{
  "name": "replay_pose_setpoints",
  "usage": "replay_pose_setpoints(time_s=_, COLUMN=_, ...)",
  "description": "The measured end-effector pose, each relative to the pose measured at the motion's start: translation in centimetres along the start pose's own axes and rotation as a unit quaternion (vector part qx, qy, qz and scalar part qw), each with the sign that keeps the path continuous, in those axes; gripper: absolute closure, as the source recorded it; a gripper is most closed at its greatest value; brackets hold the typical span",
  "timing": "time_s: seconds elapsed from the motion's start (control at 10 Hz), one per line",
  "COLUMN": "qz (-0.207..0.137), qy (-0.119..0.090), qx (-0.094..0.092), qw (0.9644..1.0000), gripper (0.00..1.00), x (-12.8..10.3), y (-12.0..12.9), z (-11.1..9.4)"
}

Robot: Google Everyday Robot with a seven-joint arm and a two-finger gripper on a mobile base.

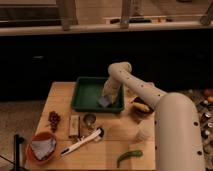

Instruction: Wipe tray with sponge

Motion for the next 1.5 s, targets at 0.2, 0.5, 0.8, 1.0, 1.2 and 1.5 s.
replay_pose_setpoints(time_s=0.2, qz=0.007, qy=0.006, qx=0.003, qw=1.0, gripper=0.99, x=0.9, y=-0.3, z=0.0)
replay_pose_setpoints(time_s=0.5, qz=0.01, qy=0.015, qx=0.015, qw=0.9997, gripper=0.99, x=2.4, y=-2.0, z=0.2)
replay_pose_setpoints(time_s=0.8, qz=-0.004, qy=0.006, qx=0.02, qw=0.9998, gripper=0.99, x=1.8, y=-4.7, z=1.2)
replay_pose_setpoints(time_s=1.0, qz=-0.03, qy=-0.005, qx=0.018, qw=0.9994, gripper=0.99, x=0.5, y=-5.7, z=1.5)
replay_pose_setpoints(time_s=1.2, qz=-0.052, qy=-0.016, qx=0.012, qw=0.9984, gripper=0.99, x=-0.8, y=-6.1, z=2.1)
replay_pose_setpoints(time_s=1.5, qz=-0.07, qy=-0.03, qx=0.0, qw=0.9971, gripper=0.99, x=-2.2, y=-4.4, z=2.3)
